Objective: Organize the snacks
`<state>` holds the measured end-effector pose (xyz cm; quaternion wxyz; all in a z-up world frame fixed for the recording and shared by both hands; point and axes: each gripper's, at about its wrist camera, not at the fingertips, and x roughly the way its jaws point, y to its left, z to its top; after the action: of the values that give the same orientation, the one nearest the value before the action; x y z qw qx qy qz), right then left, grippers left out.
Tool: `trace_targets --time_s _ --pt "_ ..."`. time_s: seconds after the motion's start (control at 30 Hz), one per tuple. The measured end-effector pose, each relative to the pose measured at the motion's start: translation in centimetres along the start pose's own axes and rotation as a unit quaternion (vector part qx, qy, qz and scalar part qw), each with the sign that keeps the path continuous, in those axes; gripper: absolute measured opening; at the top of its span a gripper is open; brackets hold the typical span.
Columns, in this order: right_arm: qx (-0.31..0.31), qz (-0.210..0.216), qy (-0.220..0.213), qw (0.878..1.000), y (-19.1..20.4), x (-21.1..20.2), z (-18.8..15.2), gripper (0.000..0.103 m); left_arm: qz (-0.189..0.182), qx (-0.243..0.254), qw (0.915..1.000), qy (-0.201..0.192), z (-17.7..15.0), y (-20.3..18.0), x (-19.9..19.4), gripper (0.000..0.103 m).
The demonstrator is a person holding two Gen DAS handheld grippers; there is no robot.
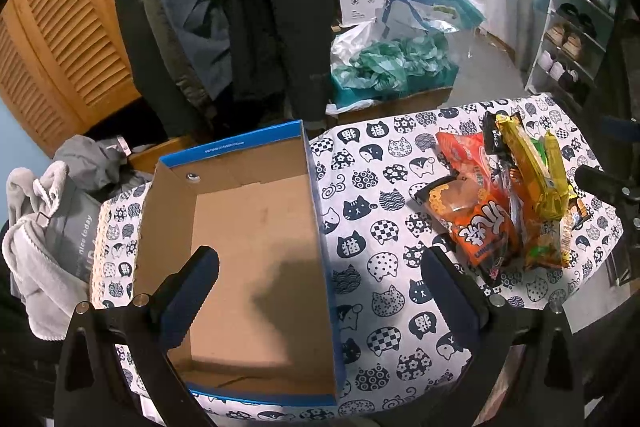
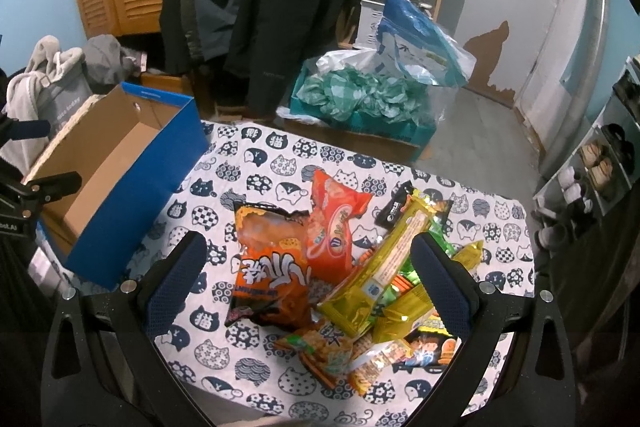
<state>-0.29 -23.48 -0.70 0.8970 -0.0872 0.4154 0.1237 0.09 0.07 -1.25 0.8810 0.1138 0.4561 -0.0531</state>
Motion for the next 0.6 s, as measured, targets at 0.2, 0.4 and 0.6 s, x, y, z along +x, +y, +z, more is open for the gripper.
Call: trace_targets --time_s 0.2,0.4,0.6 --pt "0.001 -0.001 0.001 1.000 0.10 0.03 -0.01 0.100 0.001 0.003 1.0000 0.001 -0.14 -0.19 0.07 0.102" --pt "0.000 0.000 0.001 1.000 0.15 -0.01 -0.14 0.100 0.001 0.004 1.0000 0.001 -0.24 -0.30 0.17 0.102" --pt "0.001 0.000 0.001 1.000 0.19 -0.01 -0.14 0.100 -0.002 0.004 1.0000 0.002 -0.33 -0.35 0.21 0.102"
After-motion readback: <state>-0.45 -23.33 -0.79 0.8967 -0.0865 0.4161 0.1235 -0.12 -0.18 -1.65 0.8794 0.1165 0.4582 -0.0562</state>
